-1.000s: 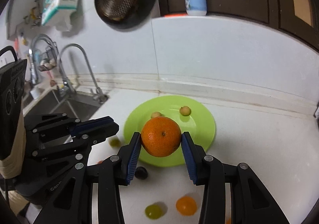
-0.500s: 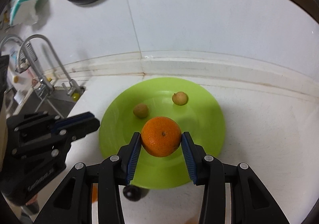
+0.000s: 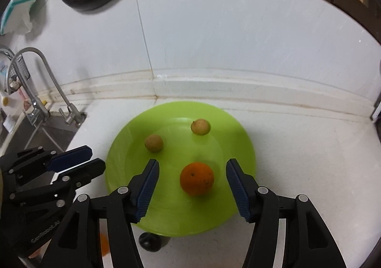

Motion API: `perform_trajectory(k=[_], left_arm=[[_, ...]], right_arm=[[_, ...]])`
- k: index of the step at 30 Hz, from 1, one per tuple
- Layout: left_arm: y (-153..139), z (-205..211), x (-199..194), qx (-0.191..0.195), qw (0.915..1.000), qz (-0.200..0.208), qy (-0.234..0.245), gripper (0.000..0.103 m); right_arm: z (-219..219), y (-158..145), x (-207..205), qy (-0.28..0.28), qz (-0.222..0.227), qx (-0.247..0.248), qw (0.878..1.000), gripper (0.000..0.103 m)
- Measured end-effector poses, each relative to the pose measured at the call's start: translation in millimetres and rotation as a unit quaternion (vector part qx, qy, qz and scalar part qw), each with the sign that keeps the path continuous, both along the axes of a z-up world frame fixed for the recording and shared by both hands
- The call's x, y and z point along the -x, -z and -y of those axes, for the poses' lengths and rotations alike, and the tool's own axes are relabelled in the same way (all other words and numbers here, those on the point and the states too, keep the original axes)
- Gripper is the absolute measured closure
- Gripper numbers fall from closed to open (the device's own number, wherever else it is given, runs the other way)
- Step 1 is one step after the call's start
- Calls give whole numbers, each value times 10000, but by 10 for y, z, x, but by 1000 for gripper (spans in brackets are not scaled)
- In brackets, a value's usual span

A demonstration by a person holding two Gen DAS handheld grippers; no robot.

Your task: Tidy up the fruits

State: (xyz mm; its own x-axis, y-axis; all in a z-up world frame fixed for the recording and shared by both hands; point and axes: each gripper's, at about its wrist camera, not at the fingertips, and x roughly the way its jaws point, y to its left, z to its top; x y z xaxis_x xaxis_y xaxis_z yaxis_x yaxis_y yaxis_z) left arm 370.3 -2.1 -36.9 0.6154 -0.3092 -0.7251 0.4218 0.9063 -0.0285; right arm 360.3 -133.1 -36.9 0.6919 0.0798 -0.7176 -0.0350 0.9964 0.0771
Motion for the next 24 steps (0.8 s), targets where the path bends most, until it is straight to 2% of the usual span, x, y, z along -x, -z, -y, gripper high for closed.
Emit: perform_trajectory(k=[10, 24], left_arm=[[-260, 66, 349, -99, 9991, 416, 64, 53], [-587, 287, 1063, 95, 9958, 898, 127, 37]], right_arm=[[54, -179, 392, 45, 326, 47, 9994, 44], [339, -468, 1044, 257, 760, -96, 9967, 44]])
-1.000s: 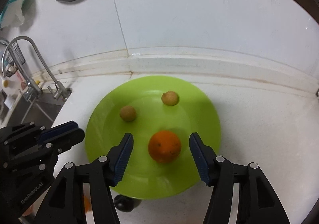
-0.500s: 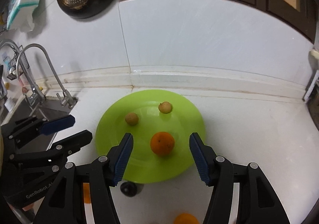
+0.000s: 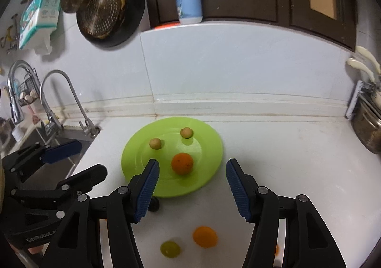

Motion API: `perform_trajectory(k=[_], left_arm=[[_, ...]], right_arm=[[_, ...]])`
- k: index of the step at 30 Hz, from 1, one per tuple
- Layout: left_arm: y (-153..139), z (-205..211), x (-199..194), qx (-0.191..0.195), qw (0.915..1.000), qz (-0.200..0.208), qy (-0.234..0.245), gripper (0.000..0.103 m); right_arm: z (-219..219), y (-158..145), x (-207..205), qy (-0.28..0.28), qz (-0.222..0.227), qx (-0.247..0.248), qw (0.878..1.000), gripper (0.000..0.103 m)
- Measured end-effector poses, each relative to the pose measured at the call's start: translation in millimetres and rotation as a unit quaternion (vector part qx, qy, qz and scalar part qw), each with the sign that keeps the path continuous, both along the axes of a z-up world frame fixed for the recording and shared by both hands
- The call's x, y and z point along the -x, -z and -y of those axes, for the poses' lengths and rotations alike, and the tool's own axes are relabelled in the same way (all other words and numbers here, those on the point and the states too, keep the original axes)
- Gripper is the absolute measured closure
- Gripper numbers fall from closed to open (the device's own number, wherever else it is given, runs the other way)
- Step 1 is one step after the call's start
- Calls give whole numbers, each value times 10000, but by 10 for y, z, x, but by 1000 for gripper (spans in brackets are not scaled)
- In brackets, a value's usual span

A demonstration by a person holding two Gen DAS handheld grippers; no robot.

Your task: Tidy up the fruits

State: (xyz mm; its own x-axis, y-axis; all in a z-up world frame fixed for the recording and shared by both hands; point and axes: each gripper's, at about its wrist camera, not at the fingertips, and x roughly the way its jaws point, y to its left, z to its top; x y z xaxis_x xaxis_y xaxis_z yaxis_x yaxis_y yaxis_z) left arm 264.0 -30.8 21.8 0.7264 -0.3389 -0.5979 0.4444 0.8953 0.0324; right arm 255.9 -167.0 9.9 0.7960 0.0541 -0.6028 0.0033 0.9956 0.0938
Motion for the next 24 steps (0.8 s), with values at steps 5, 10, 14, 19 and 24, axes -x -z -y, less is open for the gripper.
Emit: perform_trajectory(k=[5, 10, 14, 19, 24], left_arm=[[-44, 75, 294, -14, 9997, 215, -67, 32], [26, 173, 542, -40, 9995, 276, -121, 31], [85, 238, 652, 27, 9997, 191, -152, 31], [169, 306, 774, 40, 9996, 164, -206, 31], [264, 392, 864, -26, 9998, 144, -167, 31]], right_arm=[[134, -39, 290, 158, 75, 43, 9998, 44], [271, -36, 564, 322, 142, 163, 9992, 36], [364, 13, 742, 371, 123, 295, 9988, 36], [467, 68, 899, 428, 81, 322, 9985, 36], [563, 153, 1036, 515, 38, 335, 9981, 36]])
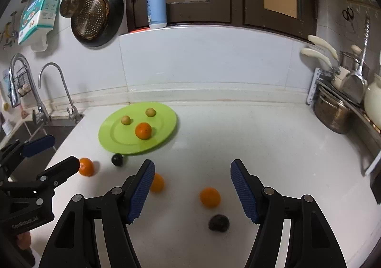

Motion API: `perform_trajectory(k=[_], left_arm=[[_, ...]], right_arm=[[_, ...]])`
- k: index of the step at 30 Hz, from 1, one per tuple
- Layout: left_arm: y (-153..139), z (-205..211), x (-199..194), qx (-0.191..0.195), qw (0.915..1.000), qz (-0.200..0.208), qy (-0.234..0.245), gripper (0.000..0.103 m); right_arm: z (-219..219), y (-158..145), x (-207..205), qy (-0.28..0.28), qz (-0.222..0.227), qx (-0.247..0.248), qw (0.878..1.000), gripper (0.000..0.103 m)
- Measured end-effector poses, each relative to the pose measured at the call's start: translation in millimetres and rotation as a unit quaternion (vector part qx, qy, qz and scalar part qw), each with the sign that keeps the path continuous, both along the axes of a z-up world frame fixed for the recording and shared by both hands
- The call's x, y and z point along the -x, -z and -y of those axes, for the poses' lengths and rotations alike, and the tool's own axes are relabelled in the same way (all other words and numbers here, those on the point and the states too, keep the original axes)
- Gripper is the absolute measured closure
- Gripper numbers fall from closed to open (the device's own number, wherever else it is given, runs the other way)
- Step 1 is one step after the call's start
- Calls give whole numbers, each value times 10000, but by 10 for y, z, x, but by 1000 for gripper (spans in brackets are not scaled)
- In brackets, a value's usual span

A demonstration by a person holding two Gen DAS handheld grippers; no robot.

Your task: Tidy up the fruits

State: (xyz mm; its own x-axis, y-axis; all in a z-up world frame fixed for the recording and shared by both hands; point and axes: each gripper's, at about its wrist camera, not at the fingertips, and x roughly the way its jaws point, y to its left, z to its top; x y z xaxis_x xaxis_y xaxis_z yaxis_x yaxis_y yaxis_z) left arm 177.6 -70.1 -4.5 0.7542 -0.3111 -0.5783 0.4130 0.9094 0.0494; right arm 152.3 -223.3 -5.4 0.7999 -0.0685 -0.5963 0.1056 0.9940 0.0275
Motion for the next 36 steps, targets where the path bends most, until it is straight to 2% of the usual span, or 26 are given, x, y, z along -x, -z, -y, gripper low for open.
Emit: perform_trajectory(k=[10, 24, 29, 36], left_arm=[[267, 189, 67, -341, 9993, -148, 81, 31], [665, 345, -145, -551, 9951, -803, 187, 31], [750, 399, -276, -579, 9931, -1002, 180, 39], [879, 425, -416, -533, 9895, -1331, 191, 55]], right_arm=[[223, 315, 153, 246, -428, -118, 9987, 36], [305, 715, 104, 341, -957, -268, 9945, 36], [353, 834, 35, 370, -1112, -445, 9921, 38], [384, 951, -33, 367, -1250, -599, 9897, 49]])
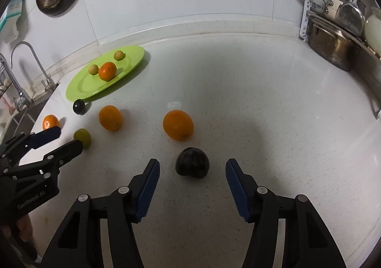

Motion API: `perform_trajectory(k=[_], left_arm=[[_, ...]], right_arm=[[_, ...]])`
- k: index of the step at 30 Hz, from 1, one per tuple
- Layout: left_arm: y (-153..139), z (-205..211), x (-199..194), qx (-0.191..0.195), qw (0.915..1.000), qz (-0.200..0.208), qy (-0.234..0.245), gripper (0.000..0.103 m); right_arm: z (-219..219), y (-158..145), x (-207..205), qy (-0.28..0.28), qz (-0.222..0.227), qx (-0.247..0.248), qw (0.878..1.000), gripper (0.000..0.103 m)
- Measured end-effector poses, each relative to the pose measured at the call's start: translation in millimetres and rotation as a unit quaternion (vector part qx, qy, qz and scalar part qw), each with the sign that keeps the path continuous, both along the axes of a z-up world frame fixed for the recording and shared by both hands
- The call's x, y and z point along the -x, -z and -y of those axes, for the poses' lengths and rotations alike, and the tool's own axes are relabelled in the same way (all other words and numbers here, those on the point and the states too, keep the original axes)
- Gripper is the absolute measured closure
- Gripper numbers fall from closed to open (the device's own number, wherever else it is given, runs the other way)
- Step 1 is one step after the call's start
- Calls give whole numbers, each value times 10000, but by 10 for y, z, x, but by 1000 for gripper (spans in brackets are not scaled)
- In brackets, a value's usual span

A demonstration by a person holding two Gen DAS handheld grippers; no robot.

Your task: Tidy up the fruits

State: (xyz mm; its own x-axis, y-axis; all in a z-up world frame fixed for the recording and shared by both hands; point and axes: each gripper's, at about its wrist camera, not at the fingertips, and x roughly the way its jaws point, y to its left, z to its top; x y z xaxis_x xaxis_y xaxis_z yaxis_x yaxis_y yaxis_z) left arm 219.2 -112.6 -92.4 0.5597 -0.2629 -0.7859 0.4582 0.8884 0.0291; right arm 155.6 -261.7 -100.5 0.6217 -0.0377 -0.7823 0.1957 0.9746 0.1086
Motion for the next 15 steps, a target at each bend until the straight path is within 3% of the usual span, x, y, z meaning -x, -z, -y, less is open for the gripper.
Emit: perform_trajectory(k=[10, 15], left_arm=[[70, 33, -117, 25, 10000, -89, 37, 74], [74, 36, -122, 21, 9999, -52, 109, 74]], right_arm=[[-2, 47, -86, -64, -43, -2, 10000, 67], [-11, 27, -96, -88, -19, 56, 9999, 70]])
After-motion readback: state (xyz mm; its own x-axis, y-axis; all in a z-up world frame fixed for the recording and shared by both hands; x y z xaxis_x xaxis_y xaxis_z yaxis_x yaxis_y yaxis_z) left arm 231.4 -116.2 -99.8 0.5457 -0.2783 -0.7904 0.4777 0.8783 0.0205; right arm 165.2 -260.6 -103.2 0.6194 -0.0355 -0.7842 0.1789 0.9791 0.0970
